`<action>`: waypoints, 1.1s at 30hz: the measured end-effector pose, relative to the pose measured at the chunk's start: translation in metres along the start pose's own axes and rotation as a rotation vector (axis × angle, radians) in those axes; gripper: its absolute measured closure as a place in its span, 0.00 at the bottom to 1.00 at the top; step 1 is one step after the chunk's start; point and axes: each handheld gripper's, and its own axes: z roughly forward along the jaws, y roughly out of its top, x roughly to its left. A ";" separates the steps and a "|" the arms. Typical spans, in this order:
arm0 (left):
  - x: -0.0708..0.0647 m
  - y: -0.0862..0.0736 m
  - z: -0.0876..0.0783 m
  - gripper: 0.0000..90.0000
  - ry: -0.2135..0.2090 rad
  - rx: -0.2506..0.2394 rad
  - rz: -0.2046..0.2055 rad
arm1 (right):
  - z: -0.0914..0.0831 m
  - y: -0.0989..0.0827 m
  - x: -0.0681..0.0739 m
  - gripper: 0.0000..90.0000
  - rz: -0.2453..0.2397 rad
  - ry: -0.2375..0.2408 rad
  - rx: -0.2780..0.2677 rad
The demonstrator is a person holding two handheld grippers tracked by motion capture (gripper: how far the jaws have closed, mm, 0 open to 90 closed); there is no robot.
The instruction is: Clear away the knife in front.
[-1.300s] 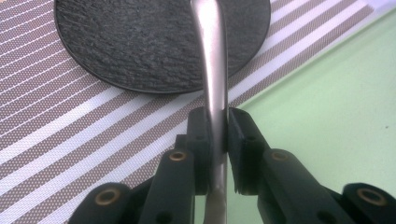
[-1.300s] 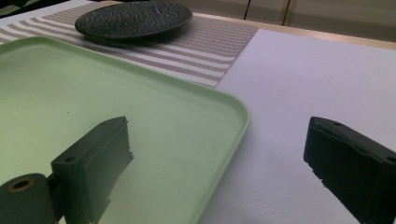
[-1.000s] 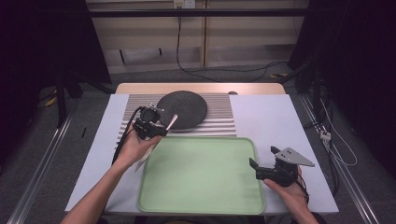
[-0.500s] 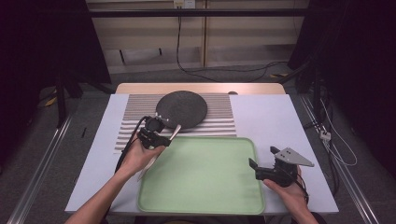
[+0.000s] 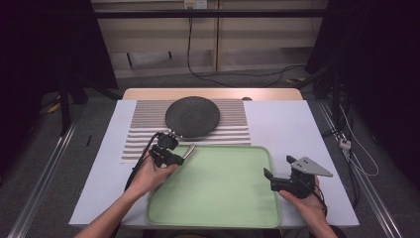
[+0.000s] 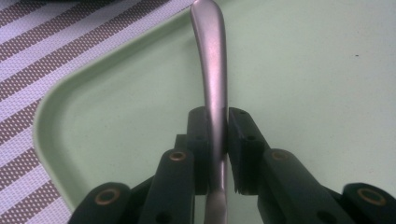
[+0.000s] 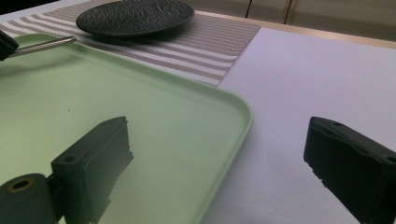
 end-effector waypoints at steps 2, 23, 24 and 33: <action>-0.003 -0.001 0.001 0.89 0.000 0.005 0.004 | 0.000 0.000 0.000 0.08 0.000 0.000 -0.001; -0.010 -0.010 0.014 0.88 -0.011 0.021 0.019 | -0.001 0.000 0.000 0.08 0.003 0.004 0.002; -0.010 -0.010 0.014 0.88 -0.006 0.016 0.020 | -0.001 0.000 0.000 0.08 0.001 0.004 0.001; -0.014 -0.017 0.010 0.87 0.021 0.019 0.069 | -0.001 -0.001 0.000 0.08 0.000 0.007 0.004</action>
